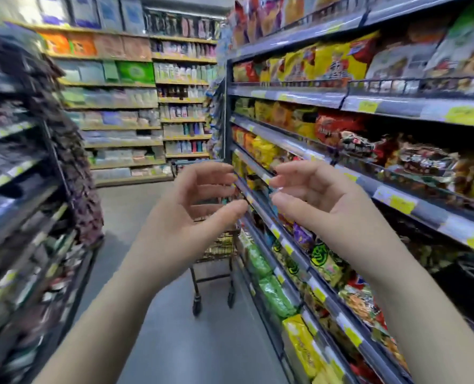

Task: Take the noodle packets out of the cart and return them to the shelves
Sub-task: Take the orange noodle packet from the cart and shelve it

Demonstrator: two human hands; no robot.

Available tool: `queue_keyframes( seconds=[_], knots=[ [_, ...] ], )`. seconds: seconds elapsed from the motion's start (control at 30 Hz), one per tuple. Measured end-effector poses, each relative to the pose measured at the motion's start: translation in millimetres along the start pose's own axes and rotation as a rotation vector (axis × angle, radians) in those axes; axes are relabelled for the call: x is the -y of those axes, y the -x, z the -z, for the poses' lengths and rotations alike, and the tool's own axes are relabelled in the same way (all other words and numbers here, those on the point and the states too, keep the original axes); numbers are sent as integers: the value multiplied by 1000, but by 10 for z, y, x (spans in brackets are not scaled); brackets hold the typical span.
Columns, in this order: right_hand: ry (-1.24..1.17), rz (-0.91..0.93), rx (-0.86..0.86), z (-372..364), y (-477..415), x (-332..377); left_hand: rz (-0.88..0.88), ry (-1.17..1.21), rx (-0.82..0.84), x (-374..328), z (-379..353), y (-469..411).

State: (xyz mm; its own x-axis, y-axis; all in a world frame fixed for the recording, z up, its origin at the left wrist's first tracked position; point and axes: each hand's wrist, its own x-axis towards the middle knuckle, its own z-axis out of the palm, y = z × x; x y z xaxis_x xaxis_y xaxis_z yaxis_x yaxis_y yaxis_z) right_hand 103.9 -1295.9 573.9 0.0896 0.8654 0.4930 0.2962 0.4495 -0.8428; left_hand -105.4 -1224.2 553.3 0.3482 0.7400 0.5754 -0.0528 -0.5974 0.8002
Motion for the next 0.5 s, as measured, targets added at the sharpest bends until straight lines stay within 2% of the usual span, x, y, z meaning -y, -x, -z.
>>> queue_keyframes(
  seconds=[0.27,0.5],
  knots=[
    [-73,-23,155,-83,-1232,-906,73,-131,-116,765,279,-854],
    [-118,-55,221,-81,-2284,-1634,129,-188,-172,1445,357,-1619]
  ],
)
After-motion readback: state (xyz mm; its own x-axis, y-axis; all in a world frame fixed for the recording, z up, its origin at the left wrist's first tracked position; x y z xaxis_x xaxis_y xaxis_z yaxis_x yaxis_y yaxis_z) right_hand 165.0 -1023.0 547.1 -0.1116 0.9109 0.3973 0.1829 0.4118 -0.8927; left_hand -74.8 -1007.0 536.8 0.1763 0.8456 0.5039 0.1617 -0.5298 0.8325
